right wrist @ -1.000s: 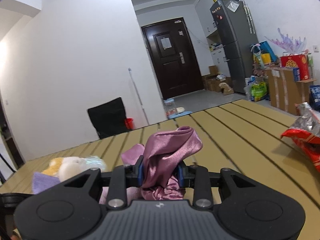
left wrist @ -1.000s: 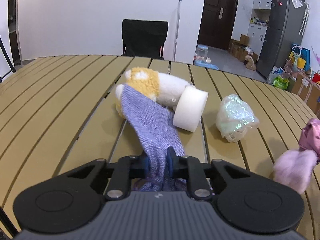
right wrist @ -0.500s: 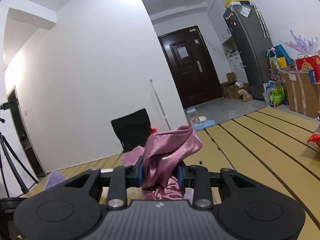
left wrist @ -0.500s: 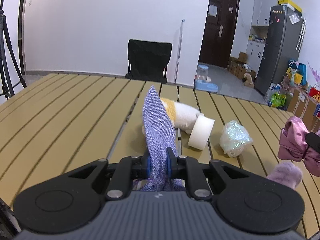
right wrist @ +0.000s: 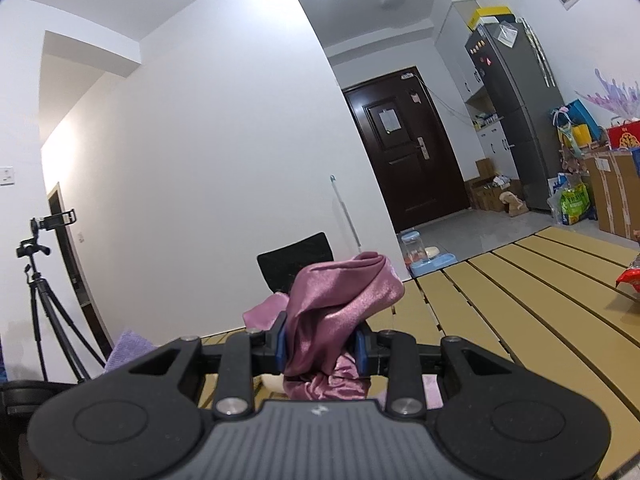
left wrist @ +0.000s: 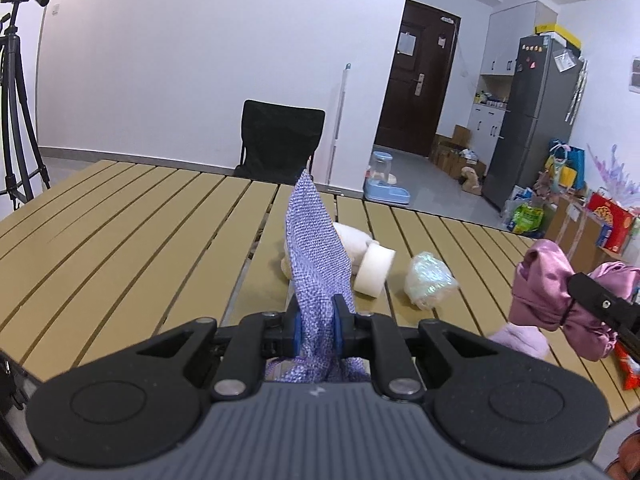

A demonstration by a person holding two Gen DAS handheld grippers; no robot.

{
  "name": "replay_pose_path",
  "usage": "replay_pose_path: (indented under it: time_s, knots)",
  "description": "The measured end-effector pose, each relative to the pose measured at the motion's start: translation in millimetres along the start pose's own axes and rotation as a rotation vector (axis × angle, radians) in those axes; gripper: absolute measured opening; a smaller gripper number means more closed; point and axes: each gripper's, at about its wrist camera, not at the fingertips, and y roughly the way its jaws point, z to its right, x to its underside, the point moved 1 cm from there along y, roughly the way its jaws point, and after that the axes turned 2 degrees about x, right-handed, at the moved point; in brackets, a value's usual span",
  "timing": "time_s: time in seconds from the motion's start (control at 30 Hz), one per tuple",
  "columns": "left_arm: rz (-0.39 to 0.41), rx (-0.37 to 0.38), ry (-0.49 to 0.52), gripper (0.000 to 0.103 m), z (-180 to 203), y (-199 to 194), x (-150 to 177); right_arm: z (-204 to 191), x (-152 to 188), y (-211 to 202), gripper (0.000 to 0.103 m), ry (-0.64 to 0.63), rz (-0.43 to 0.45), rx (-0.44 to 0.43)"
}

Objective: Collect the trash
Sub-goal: 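Carry both cloths down from the table toward the black bin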

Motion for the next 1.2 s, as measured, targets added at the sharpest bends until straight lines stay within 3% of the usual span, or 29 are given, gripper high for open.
replay_pose_path:
  time_s: [0.33, 0.67, 1.2]
  knots:
    - [0.048, 0.023, 0.013, 0.015, -12.5, -60.9, 24.1, -23.9, 30.3, -56.3, 0.030, -0.043, -0.023, -0.033]
    - [-0.010, 0.025, -0.008, 0.015, -31.9, -93.6, 68.2, -45.7, 69.8, -101.9, 0.030, -0.083, -0.099, -0.057]
    - [-0.095, 0.002, -0.030, 0.015, -49.6, -129.3, 123.6, -45.8, 123.3, -151.0, 0.030, -0.122, -0.253, -0.025]
